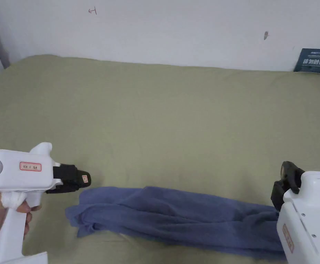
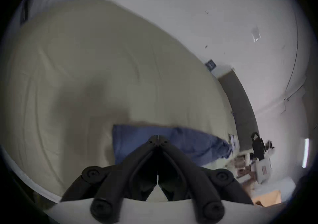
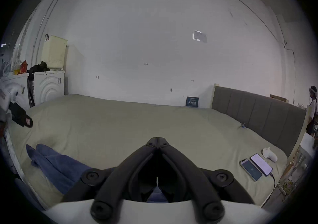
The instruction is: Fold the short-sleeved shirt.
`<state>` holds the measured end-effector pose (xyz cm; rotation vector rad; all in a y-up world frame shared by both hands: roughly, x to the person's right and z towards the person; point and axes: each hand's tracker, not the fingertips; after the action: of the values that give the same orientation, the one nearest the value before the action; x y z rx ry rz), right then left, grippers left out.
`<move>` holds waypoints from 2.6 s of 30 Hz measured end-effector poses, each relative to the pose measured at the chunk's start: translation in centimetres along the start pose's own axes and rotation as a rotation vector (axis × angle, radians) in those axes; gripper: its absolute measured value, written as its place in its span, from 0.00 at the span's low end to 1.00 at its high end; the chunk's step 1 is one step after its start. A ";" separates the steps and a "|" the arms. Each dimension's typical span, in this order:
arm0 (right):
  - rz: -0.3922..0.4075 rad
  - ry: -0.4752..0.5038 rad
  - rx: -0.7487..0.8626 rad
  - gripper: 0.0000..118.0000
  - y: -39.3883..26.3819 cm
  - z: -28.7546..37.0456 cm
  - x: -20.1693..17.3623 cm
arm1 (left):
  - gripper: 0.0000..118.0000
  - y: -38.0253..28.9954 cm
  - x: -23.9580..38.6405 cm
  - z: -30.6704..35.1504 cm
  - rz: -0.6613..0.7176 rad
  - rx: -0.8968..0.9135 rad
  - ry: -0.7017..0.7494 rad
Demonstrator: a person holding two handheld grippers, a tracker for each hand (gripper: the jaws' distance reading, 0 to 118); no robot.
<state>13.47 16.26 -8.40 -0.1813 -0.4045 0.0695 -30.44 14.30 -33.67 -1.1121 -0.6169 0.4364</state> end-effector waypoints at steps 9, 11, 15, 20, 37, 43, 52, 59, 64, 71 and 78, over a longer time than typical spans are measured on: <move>0.011 0.041 -0.048 0.00 -0.7 -0.6 -1.7 | 0.29 0.3 -3.8 -1.8 0.057 -0.147 -0.056; 0.011 0.046 -0.054 0.00 -0.7 -0.7 -1.8 | 0.92 0.1 -3.8 -2.1 0.049 -0.155 -0.053; 0.008 0.051 -0.071 0.00 -0.9 -0.8 -1.7 | 0.99 -0.5 -4.2 -3.6 0.087 -0.208 -0.109; 0.009 0.047 -0.089 0.00 -1.1 -1.0 -1.2 | 0.99 -1.5 -4.1 -6.2 0.119 -0.246 -0.165; 0.012 0.028 -0.102 0.00 -0.8 0.0 0.2 | 0.06 -1.6 -3.2 -5.8 0.190 -0.171 -0.085; 0.005 0.034 -0.092 0.00 -0.2 0.3 0.5 | 0.06 -0.9 -5.3 0.6 0.165 -0.109 0.022; -0.011 0.055 -0.084 0.00 -0.3 0.5 0.2 | 0.06 0.0 -2.0 5.8 0.053 -0.059 0.085; -0.016 0.059 -0.074 0.00 -0.1 1.4 0.6 | 0.06 0.1 8.2 2.6 -0.134 -0.081 0.130; -0.018 0.050 -0.072 0.00 0.0 1.7 1.6 | 0.06 -2.0 14.1 -3.1 -0.246 -0.141 0.168; -0.019 0.027 -0.088 0.00 -0.7 1.9 3.2 | 0.29 -6.6 17.8 -14.2 -0.332 -0.262 0.223; -0.030 -0.007 -0.125 0.00 -1.6 1.8 4.7 | 0.88 -8.2 18.1 -16.4 -0.274 -0.230 0.079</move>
<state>17.11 15.47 -4.63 -0.2985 -0.4188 0.0157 -5.80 10.84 -26.80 -1.2350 -0.7506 0.0863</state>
